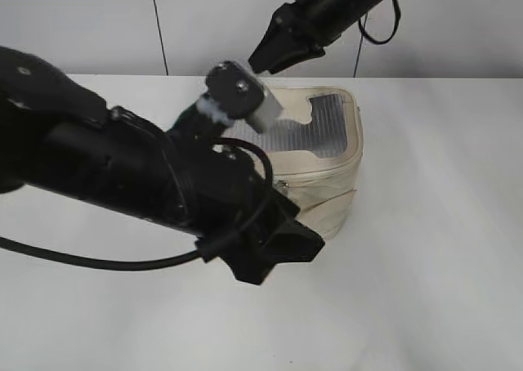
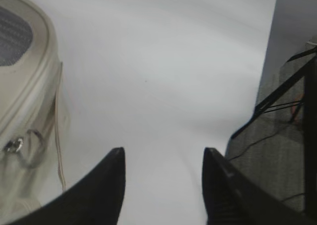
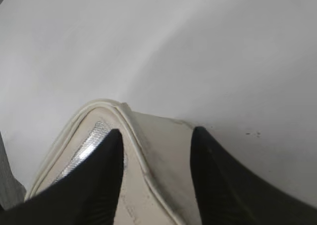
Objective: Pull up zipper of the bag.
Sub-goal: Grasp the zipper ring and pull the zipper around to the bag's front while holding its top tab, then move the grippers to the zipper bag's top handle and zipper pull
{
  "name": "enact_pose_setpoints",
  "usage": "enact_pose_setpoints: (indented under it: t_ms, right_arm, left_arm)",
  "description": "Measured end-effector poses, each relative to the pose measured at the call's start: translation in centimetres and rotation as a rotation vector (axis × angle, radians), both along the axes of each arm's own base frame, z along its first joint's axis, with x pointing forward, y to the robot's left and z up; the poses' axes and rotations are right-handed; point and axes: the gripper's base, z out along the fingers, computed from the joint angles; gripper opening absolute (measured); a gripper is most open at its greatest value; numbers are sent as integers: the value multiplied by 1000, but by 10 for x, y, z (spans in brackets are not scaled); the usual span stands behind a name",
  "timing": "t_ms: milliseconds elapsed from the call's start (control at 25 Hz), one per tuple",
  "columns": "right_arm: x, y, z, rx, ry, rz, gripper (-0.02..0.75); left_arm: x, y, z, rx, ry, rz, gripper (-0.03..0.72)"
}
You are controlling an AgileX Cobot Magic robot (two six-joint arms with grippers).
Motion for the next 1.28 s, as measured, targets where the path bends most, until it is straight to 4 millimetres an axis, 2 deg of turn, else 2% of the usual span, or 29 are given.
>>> enact_pose_setpoints:
  t_ms: [120, 200, 360, 440, 520, 600, 640, 720, 760, 840, 960, 1040, 1280]
  right_arm:
    - [5, -22, 20, -7, -13, -76, 344]
    - [11, -45, 29, -14, -11, -145, 330]
    - [14, -104, 32, -30, 47, -289, 317]
    - [3, -134, 22, -27, 111, -337, 312]
    - [-18, -157, 15, 24, 124, -401, 299]
    - [-46, -176, -5, 55, 74, -485, 291]
    - [-62, -179, -8, 87, 34, -513, 288]
    - [-95, -179, -29, 99, -64, -510, 285]
    - [-109, -176, -37, 121, -95, -515, 286]
    - [-125, -174, -50, 144, -171, -498, 290]
    - [-135, -173, -63, 144, -214, -487, 342]
    - [-135, -173, -64, 145, -239, -471, 372]
    - [-136, -171, -64, 138, -298, -412, 390]
  left_arm:
    - [6, 22, 13, 0, 88, 23, 421]
    - [16, 40, 20, -4, 116, 64, 421]
    - [57, 74, 40, -46, 96, 187, 410]
    - [83, 76, 57, -81, 77, 183, 406]
    - [110, 66, 71, -110, 45, 148, 405]
    - [137, 52, 76, -123, 31, 98, 405]
    - [150, 45, 73, -123, 39, 68, 405]
    - [176, 28, 75, -142, 22, 17, 405]
    - [189, 20, 69, -144, 34, -6, 405]
    - [206, 7, 66, -146, 38, -56, 405]
    - [220, -6, 48, -94, 70, -124, 405]
    - [226, -15, 34, -55, 90, -137, 407]
    - [236, -23, 4, -25, 149, -125, 415]
